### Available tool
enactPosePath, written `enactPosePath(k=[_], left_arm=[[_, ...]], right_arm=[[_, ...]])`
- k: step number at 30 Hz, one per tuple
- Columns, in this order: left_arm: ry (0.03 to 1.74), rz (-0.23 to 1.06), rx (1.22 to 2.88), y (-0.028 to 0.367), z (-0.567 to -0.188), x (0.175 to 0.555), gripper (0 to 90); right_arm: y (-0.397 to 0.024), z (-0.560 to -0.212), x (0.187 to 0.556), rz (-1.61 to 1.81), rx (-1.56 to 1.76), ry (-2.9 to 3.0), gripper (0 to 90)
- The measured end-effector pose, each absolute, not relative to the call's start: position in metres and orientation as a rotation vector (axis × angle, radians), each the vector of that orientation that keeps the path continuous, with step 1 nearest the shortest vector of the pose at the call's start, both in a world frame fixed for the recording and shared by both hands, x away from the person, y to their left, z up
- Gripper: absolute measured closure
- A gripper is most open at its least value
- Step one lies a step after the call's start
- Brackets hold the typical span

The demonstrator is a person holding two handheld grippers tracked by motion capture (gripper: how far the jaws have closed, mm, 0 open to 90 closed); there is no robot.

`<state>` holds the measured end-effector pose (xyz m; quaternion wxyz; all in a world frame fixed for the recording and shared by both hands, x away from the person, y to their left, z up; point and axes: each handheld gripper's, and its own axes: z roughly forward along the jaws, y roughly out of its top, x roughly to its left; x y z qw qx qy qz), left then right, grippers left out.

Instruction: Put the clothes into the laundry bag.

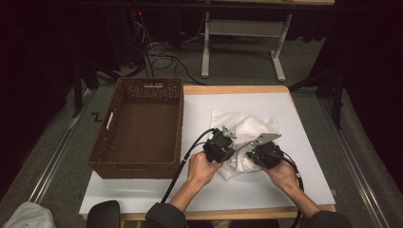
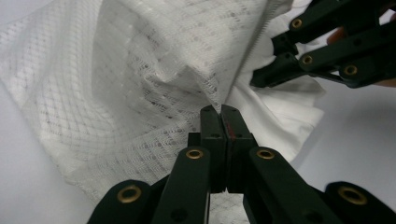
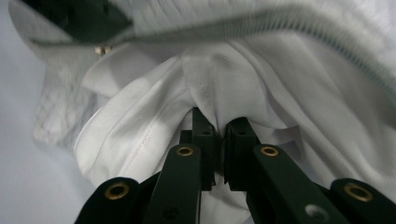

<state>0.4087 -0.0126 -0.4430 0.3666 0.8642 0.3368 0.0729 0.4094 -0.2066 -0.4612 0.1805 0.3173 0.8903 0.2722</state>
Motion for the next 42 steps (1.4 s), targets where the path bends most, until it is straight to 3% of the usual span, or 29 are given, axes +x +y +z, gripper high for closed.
enactPosePath(k=[8, 19, 26, 31, 33, 38, 42], left_arm=[[0.829, 0.225, 2.229, -0.010, -0.433, 0.401, 89.1], [0.874, 0.201, 2.245, -0.001, -0.445, 0.404, 89.0], [0.902, 0.219, 2.263, -0.003, -0.456, 0.407, 86.4], [0.905, 0.216, 2.281, -0.011, -0.461, 0.407, 82.0], [0.908, 0.217, 2.282, -0.012, -0.462, 0.408, 79.2], [0.882, 0.292, 2.307, -0.023, -0.461, 0.398, 57.6], [0.874, 0.338, 2.331, -0.034, -0.464, 0.394, 44.3]], right_arm=[[-0.191, -0.450, 0.429, 0.843, 0.952, 2.438, 86.1], [-0.158, -0.464, 0.461, 0.775, 0.984, 2.408, 84.4], [-0.179, -0.451, 0.451, 0.819, 0.977, 2.442, 70.6], [-0.208, -0.440, 0.441, 0.826, 0.983, 2.438, 70.6], [-0.220, -0.440, 0.441, 0.804, 1.003, 2.429, 71.1], [-0.238, -0.457, 0.454, 0.739, 1.129, 2.427, 71.6], [-0.234, -0.471, 0.462, 0.728, 1.133, 2.429, 60.1]])
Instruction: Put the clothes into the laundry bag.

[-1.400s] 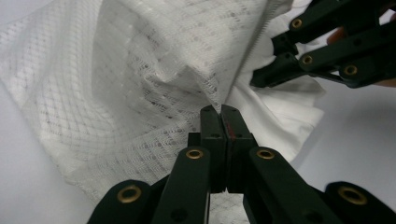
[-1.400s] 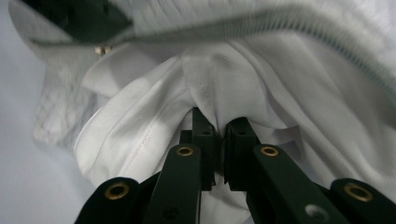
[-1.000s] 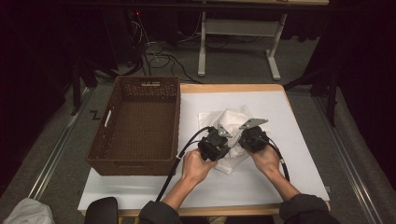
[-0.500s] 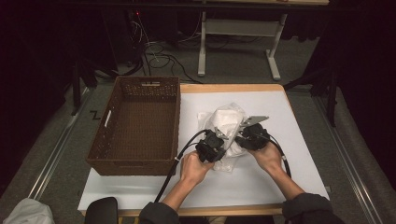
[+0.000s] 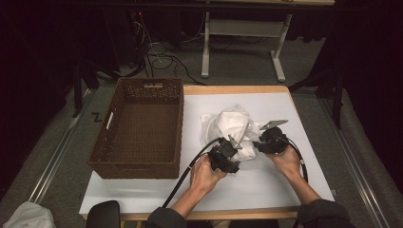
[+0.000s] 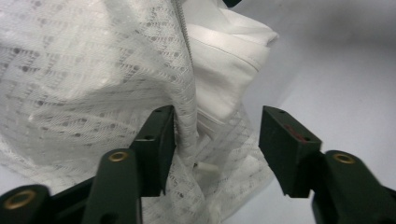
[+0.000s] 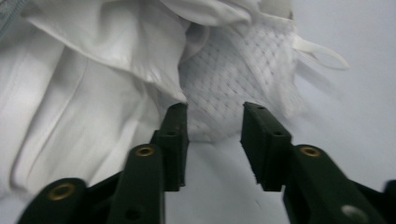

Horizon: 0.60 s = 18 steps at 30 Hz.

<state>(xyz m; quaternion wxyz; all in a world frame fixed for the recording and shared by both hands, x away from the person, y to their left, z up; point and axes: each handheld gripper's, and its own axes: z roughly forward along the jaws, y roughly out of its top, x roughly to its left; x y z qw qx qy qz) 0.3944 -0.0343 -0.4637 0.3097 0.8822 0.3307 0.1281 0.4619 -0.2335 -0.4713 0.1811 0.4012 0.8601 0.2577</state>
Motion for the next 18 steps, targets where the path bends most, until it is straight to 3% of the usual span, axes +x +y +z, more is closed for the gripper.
enactPosePath(k=[6, 7, 9, 11, 13, 15, 18], left_arm=[[0.959, 0.399, 2.368, -0.049, -0.476, 0.405, 35.3], [0.964, 0.425, 2.372, -0.051, -0.479, 0.406, 35.3], [0.976, 0.487, 2.383, -0.055, -0.482, 0.408, 36.7], [0.978, 0.526, 2.397, -0.059, -0.485, 0.411, 41.1], [0.961, 0.554, 2.407, -0.062, -0.484, 0.413, 48.1], [0.933, 0.594, 2.399, -0.064, -0.481, 0.413, 64.9], [0.930, 0.584, 2.389, -0.061, -0.477, 0.418, 79.8]], right_arm=[[-0.215, -0.487, 0.472, 0.693, 1.119, 2.447, 54.1], [-0.214, -0.490, 0.474, 0.684, 1.129, 2.460, 56.4], [-0.215, -0.495, 0.476, 0.715, 1.151, 2.491, 71.1], [-0.217, -0.495, 0.476, 0.743, 1.155, 2.517, 88.1], [-0.216, -0.494, 0.474, 0.704, 1.113, 2.541, 90.0], [-0.216, -0.492, 0.472, 0.676, 1.108, 2.555, 90.0], [-0.220, -0.490, 0.466, 0.663, 1.087, 2.581, 90.0]])
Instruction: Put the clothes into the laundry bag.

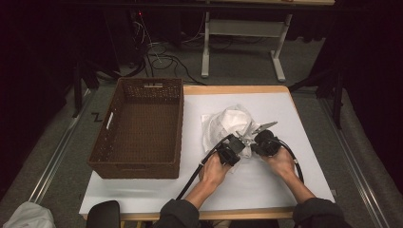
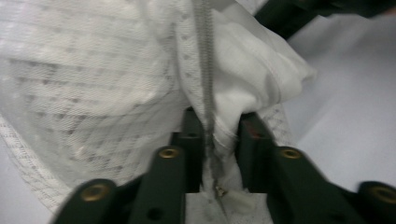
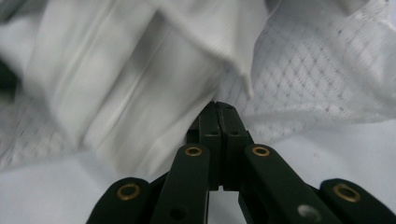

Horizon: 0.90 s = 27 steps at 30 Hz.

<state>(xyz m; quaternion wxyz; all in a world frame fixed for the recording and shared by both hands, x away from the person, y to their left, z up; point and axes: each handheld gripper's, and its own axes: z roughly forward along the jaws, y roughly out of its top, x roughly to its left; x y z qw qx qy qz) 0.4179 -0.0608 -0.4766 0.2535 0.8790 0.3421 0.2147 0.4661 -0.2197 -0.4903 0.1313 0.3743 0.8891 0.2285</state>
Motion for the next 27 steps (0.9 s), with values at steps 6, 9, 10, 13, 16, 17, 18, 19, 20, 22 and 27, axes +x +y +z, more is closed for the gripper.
enactPosePath(k=[6, 9, 10, 13, 16, 17, 18, 19, 20, 22, 27], left_arm=[[1.037, 0.547, 2.338, -0.043, -0.470, 0.433, 83.4], [1.075, 0.539, 2.319, -0.037, -0.468, 0.438, 83.4], [1.076, 0.538, 2.316, -0.037, -0.468, 0.438, 83.3], [1.062, 0.545, 2.329, -0.038, -0.469, 0.435, 83.2], [1.061, 0.529, 2.328, -0.035, -0.468, 0.432, 83.2], [1.063, 0.527, 2.326, -0.032, -0.467, 0.432, 83.3], [1.065, 0.527, 2.323, -0.031, -0.467, 0.431, 83.3], [1.068, 0.529, 2.320, -0.029, -0.466, 0.431, 83.3], [1.070, 0.531, 2.316, -0.028, -0.465, 0.431, 83.3], [1.078, 0.538, 2.310, -0.024, -0.463, 0.430, 83.3], [1.090, 0.547, 2.293, -0.017, -0.460, 0.430, 83.3]], right_arm=[[-0.228, -0.488, 0.447, 0.662, 1.068, 2.648, 90.0], [-0.224, -0.482, 0.430, 0.675, 0.994, 2.672, 90.0], [-0.223, -0.480, 0.426, 0.678, 0.957, 2.661, 90.0], [-0.226, -0.474, 0.429, 0.741, 1.006, 2.572, 88.2], [-0.230, -0.476, 0.443, 0.769, 1.105, 2.506, 74.2], [-0.229, -0.478, 0.447, 0.765, 1.126, 2.496, 71.9], [-0.226, -0.480, 0.451, 0.752, 1.140, 2.487, 68.7], [-0.224, -0.482, 0.454, 0.754, 1.143, 2.483, 65.9], [-0.221, -0.483, 0.456, 0.756, 1.149, 2.474, 63.8], [-0.215, -0.484, 0.461, 0.770, 1.156, 2.459, 59.8], [-0.200, -0.492, 0.474, 0.745, 1.176, 2.475, 55.5]])
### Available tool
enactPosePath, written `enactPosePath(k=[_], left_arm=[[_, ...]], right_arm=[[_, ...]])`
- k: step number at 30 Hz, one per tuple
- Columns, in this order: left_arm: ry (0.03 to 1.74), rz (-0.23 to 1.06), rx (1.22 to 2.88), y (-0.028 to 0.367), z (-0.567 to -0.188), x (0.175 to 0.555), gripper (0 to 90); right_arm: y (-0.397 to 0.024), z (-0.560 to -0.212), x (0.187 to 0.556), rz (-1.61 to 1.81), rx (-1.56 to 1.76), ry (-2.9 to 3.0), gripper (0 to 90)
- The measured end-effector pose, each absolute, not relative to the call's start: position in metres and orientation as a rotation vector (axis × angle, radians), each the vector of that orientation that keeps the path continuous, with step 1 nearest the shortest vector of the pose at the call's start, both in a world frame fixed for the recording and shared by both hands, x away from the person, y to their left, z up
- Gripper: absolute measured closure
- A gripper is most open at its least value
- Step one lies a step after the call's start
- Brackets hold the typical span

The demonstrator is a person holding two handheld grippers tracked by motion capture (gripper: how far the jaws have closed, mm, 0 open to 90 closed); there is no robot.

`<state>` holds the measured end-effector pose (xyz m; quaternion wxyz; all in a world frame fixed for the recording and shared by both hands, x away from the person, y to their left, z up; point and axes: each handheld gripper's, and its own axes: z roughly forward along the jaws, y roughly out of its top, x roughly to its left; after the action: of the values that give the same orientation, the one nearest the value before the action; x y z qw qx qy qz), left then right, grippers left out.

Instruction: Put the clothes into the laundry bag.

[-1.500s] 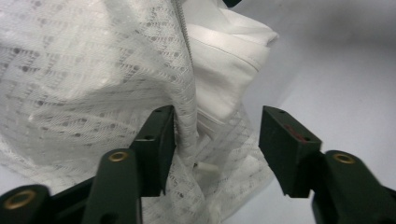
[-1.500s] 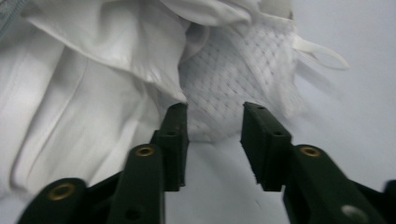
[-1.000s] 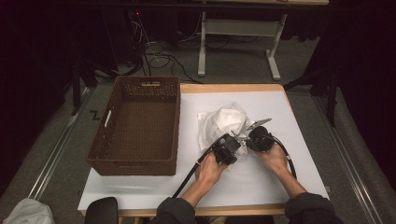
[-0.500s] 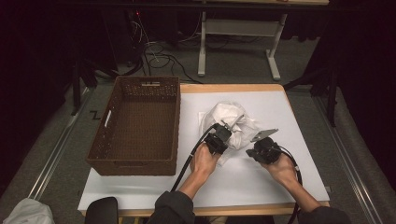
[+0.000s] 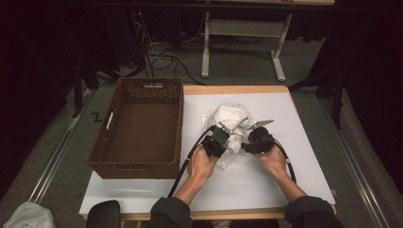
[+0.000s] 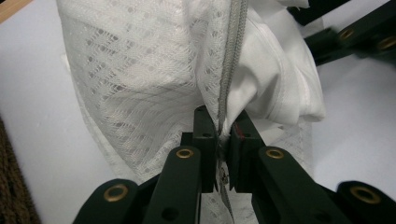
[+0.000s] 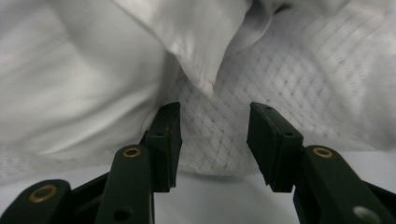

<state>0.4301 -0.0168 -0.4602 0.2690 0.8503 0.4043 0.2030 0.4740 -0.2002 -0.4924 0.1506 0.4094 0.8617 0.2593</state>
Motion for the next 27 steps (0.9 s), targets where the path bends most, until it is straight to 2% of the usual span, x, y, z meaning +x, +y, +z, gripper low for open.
enactPosePath(k=[1, 2, 3, 4, 9, 15, 27], left_arm=[[1.090, 0.547, 2.293, -0.017, -0.460, 0.430, 83.3], [1.091, 0.547, 2.291, -0.016, -0.460, 0.430, 83.3], [1.092, 0.546, 2.284, -0.015, -0.460, 0.429, 83.2], [1.093, 0.549, 2.284, -0.015, -0.459, 0.429, 83.2], [1.109, 0.575, 2.273, -0.014, -0.454, 0.428, 83.0], [1.138, 0.561, 2.260, -0.013, -0.456, 0.437, 83.0], [1.115, 0.575, 2.271, -0.022, -0.455, 0.439, 80.2]], right_arm=[[-0.199, -0.497, 0.477, 0.728, 1.180, 2.494, 61.3], [-0.199, -0.497, 0.477, 0.728, 1.180, 2.494, 61.3], [-0.198, -0.497, 0.477, 0.755, 1.141, 2.525, 67.0], [-0.197, -0.497, 0.476, 0.748, 1.109, 2.545, 88.8], [-0.187, -0.495, 0.470, 0.652, 1.033, 2.543, 90.0], [-0.197, -0.491, 0.459, 0.668, 1.020, 2.606, 90.0], [-0.205, -0.488, 0.408, 0.727, 0.908, 2.733, 90.0]])
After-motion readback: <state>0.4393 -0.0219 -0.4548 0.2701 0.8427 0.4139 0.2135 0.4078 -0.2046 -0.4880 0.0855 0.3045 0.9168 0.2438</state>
